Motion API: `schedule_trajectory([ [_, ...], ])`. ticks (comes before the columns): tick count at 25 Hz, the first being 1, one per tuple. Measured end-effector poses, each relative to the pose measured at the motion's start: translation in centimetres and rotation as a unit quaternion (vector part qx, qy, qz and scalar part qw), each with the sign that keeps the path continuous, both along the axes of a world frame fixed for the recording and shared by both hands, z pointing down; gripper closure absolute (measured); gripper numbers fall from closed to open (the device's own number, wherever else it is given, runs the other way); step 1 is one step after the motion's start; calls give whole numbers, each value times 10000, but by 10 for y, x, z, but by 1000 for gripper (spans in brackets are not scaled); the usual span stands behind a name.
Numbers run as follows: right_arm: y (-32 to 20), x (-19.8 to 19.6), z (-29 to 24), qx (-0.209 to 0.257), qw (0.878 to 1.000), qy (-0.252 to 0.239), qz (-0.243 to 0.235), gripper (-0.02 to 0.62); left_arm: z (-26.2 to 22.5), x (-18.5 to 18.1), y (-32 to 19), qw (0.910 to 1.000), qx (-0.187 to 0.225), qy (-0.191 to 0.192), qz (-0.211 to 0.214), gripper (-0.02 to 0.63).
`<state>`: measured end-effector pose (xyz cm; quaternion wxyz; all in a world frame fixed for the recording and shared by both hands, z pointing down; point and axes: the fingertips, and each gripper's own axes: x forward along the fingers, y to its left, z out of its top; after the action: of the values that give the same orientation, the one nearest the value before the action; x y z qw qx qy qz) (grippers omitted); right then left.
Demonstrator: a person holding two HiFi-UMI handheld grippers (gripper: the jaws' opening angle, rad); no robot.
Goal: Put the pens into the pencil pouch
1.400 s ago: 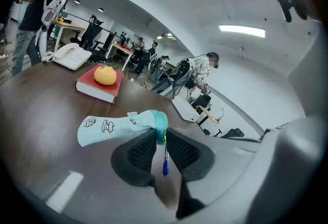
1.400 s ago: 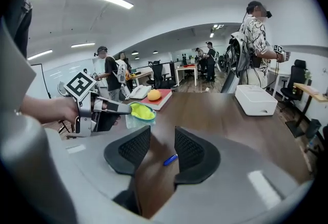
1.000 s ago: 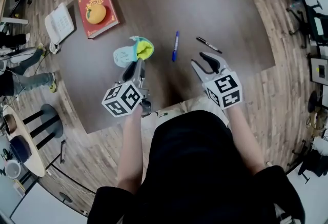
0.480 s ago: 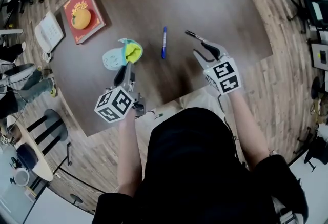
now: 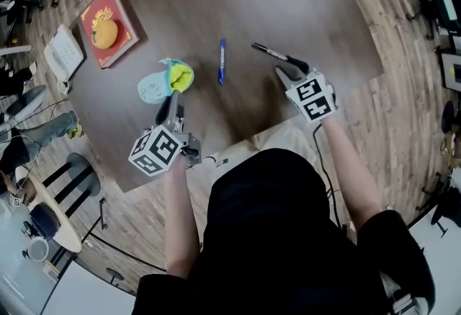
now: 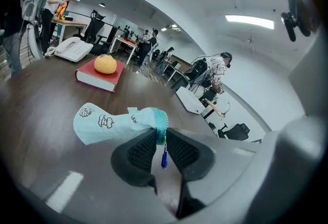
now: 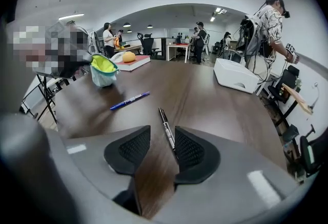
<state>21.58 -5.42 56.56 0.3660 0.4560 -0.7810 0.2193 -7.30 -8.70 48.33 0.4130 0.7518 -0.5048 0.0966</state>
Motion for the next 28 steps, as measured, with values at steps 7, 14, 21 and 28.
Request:
schedule_trajectory([
  [7,-5,17,26,-259,9996,4,-116,439,5,3,-4,9998,-66,-134,-108,548],
  [14,-5,23,48,-529,9982,39,-292,448,9,4,-6,9995,-109,-178,-218,548],
  [21,-2,28,59,-603,9971,209,-426,483,8,4,-7,9993,-118,-211,-287,548],
  [28,0,27,67,-648,9966,225,-466,520,10,4,-8,9993,-124,-205,-291,548],
])
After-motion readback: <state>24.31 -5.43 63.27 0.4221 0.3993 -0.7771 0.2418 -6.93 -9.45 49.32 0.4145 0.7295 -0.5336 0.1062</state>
